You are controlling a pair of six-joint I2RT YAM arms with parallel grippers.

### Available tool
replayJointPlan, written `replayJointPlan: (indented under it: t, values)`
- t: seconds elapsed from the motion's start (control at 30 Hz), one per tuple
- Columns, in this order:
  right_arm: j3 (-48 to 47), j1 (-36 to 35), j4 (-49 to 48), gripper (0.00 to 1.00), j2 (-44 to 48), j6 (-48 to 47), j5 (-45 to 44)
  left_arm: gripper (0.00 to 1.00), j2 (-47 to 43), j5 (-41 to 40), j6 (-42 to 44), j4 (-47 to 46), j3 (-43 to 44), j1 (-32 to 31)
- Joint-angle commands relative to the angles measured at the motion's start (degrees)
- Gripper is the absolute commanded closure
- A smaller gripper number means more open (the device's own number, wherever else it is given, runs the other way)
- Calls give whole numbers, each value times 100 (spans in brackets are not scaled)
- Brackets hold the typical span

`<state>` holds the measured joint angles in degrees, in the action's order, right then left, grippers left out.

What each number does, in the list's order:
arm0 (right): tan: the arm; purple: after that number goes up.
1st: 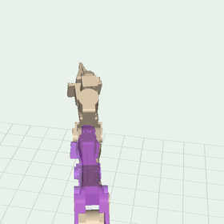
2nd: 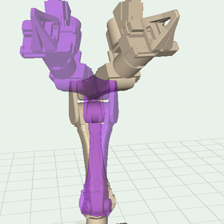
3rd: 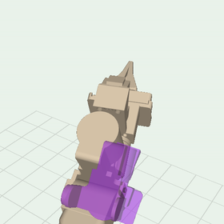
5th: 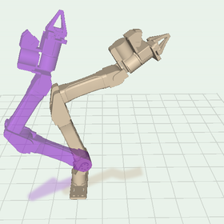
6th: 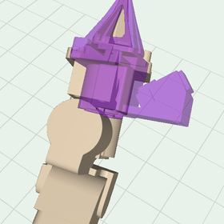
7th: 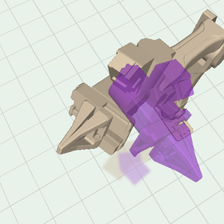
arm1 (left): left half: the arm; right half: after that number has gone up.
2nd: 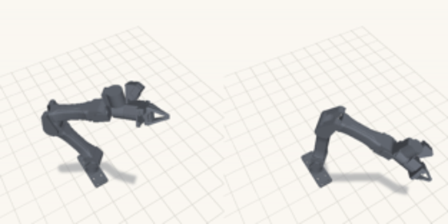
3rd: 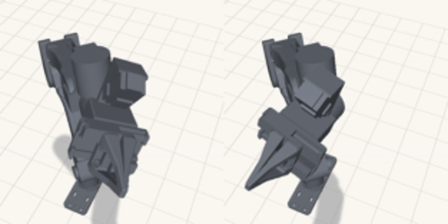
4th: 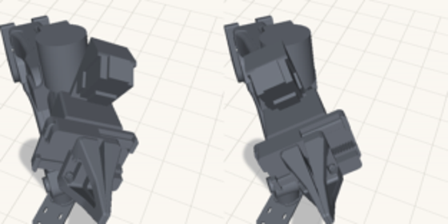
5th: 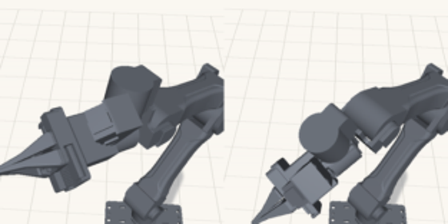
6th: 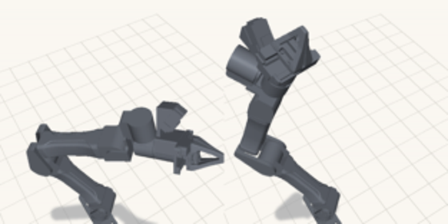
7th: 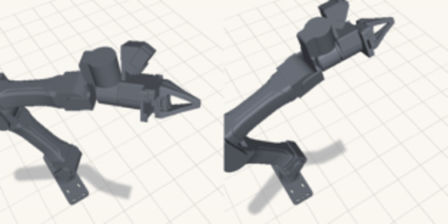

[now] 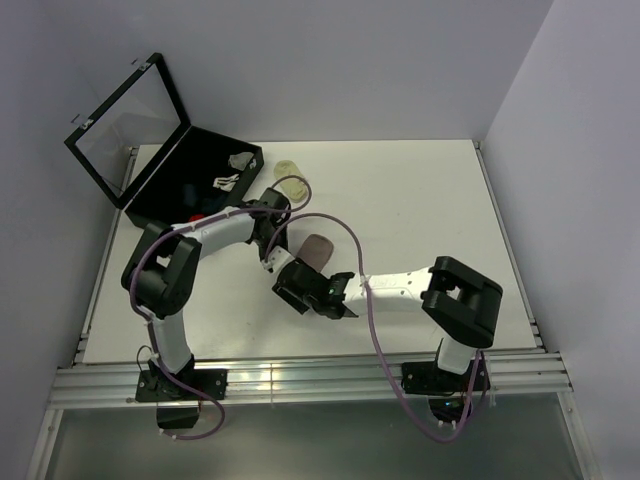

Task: Roll the socks
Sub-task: Roll the sock at the center of the board.

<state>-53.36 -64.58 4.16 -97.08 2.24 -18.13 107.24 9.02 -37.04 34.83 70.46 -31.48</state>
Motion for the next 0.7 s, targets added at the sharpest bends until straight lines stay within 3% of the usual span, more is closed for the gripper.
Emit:
replayJointPlan:
  t: [0.0,0.47,0.53,0.67]
  values:
    - [-297,-81,-188,42,-109,-163,-568,85,200,-269,337,191,100,-16]
    - [-482,-161,-355,52,-628,-461,-762,85,280,-111,513,217,100,-16]
    - [-482,-161,-372,62,-690,-461,-745,84,280,-102,522,217,100,-15]
    - [-359,-152,-399,96,-515,-356,-490,77,218,-84,531,156,74,-16]
